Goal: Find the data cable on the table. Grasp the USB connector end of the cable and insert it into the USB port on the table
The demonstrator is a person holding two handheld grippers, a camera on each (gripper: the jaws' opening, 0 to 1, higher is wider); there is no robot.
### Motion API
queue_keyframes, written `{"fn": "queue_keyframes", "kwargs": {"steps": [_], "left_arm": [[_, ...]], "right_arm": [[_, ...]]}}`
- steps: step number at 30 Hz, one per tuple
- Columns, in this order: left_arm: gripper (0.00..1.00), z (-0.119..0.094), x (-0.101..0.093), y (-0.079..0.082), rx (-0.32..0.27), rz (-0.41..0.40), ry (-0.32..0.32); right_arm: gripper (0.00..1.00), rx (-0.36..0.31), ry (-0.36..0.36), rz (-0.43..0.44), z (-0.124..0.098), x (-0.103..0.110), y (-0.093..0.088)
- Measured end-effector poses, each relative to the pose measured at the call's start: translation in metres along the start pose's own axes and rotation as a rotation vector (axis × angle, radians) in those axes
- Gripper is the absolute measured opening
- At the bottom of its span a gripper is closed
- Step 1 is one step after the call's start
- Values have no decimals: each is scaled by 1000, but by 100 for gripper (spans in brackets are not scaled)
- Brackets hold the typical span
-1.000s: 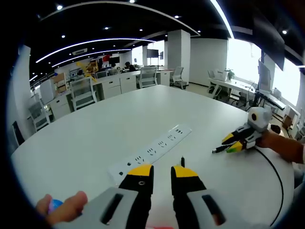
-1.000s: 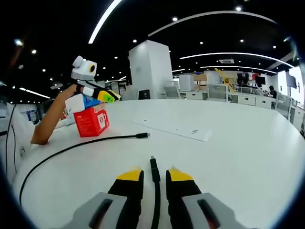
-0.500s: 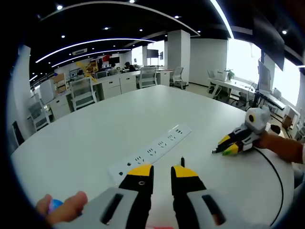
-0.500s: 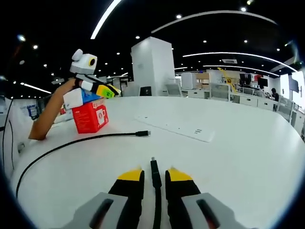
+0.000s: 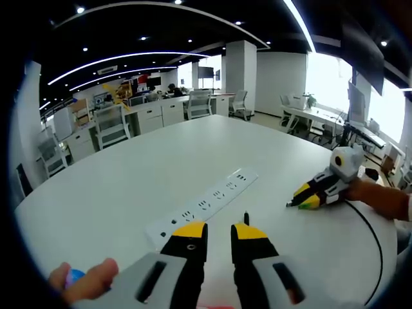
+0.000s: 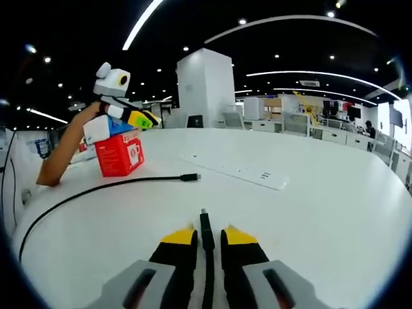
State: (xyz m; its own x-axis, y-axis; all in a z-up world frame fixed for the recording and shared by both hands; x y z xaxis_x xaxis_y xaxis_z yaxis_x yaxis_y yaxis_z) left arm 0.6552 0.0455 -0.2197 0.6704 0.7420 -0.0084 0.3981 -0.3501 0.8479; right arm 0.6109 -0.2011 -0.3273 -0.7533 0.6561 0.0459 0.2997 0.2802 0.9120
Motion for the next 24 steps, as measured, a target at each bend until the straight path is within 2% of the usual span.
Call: {"fn": "queue_keyframes", "kwargs": {"steps": [13, 24], "left_arm": [[16, -1, -1, -1, 0, -1, 0], [16, 1, -2, -1, -1, -1, 0]], "right_arm": [[12, -4, -24, -38, 0, -2, -1], [11, -6, -32, -47, 1, -3, -2]]}}
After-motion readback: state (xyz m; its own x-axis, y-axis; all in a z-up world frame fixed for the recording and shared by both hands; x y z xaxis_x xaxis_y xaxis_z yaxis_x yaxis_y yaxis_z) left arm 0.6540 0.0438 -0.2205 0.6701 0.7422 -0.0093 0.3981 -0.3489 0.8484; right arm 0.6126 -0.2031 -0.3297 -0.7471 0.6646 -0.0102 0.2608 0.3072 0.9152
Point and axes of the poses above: the point that each gripper's makers call its tool centre point, and the gripper's own axes: z roughly forward along the fingers, x roughly to its left, y roughly out of its top, the point moved 4 cm from there along -z, roughly backward along the fingers, and after that the axes turned 2 degrees about x, right-handed, at the moved point
